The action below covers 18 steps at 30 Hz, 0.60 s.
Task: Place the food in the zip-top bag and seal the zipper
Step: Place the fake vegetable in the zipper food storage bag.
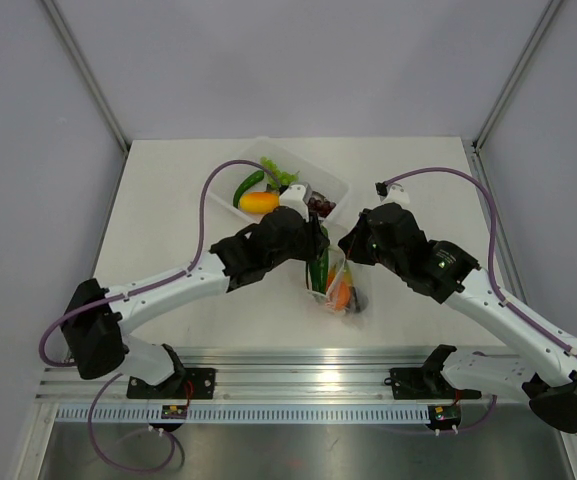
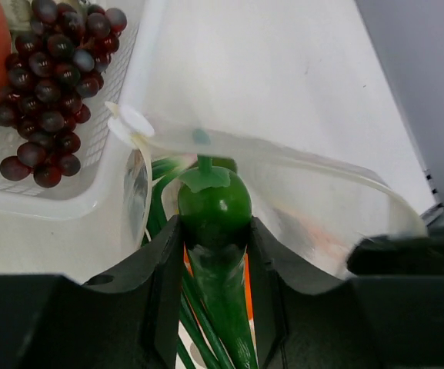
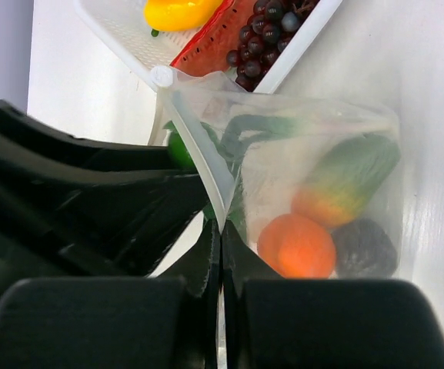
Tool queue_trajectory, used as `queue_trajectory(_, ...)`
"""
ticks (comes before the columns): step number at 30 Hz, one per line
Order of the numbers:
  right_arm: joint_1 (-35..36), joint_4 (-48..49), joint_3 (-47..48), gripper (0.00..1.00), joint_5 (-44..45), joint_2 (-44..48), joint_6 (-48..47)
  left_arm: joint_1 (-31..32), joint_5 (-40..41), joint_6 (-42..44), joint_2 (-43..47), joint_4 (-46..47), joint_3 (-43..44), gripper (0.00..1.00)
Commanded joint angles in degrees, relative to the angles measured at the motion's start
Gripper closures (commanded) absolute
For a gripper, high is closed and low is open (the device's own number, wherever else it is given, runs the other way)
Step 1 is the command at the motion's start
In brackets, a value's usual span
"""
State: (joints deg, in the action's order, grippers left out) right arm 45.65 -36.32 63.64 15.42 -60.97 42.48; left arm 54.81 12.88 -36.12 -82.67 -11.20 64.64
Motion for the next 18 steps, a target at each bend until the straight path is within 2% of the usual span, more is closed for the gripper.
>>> queue_trajectory(1,0.49,1.51,1.14,1.0,0.05,0.5,0.32,0.21,1.09,-0.79,4.97,8.99,-3.11,1.0)
queue_trajectory(8,0.49,1.42,1.05,1.0,-0.04,0.59,0.68,0.21,3.2,-5.62,7.7,17.51,-9.18,1.0)
queue_trajectory(18,0.5,1.34,1.4,1.0,0.05,0.76,0.94,1.44,3.81,-11.16,2.61,21.74,-10.06,1.0)
